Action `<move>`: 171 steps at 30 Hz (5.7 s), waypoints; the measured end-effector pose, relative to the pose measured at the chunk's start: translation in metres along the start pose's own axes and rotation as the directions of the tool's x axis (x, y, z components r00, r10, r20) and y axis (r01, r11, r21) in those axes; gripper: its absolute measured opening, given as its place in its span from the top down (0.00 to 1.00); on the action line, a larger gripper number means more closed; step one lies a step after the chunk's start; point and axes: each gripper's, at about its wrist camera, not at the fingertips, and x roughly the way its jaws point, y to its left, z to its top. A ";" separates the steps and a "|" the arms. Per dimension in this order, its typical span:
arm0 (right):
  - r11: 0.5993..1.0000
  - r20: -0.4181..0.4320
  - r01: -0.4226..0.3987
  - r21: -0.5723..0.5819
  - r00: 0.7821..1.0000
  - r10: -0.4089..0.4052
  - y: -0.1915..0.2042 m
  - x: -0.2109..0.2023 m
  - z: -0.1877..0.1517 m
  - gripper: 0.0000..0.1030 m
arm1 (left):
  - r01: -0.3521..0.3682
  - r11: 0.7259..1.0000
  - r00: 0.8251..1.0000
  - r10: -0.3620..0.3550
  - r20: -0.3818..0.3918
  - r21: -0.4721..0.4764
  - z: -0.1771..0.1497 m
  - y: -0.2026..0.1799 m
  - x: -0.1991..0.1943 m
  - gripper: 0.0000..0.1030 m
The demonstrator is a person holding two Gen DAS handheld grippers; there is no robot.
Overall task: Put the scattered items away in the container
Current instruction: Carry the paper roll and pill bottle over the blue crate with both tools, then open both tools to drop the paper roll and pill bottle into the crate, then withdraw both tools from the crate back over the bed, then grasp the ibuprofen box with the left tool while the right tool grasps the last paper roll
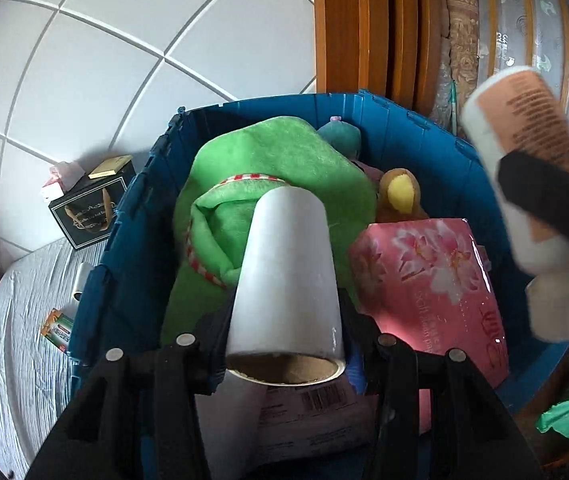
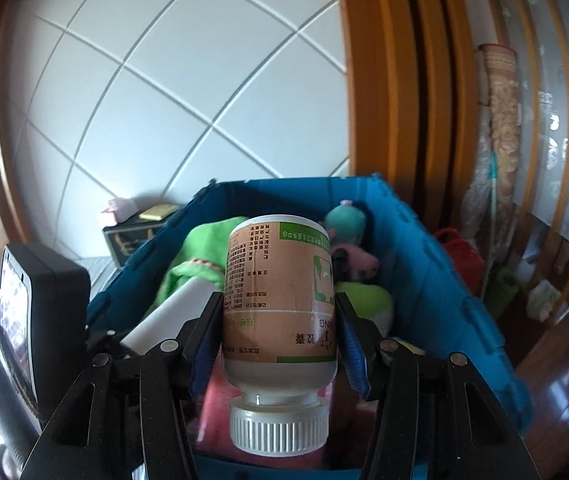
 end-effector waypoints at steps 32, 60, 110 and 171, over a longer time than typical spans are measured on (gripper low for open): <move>0.993 -0.211 0.106 0.050 0.973 -0.093 0.008 0.054 -0.031 0.32 | -0.064 0.998 0.991 0.065 0.113 -0.011 -0.012 0.050 -0.028 0.05; 0.991 -0.045 0.071 0.110 0.997 -0.066 -0.028 -0.036 -0.026 0.01 | -0.033 0.999 0.987 0.036 0.155 -0.023 -0.022 0.018 -0.064 0.04; 0.992 -0.027 -0.106 -0.068 0.994 0.104 0.326 0.002 -0.026 0.00 | -0.229 0.914 0.970 0.245 0.007 -0.337 -0.165 0.395 -0.120 0.00; 0.968 -0.570 -0.192 -0.159 0.819 0.069 0.408 0.468 -0.123 0.00 | -0.342 0.865 0.890 0.173 -0.423 -0.367 -0.119 0.559 0.252 0.00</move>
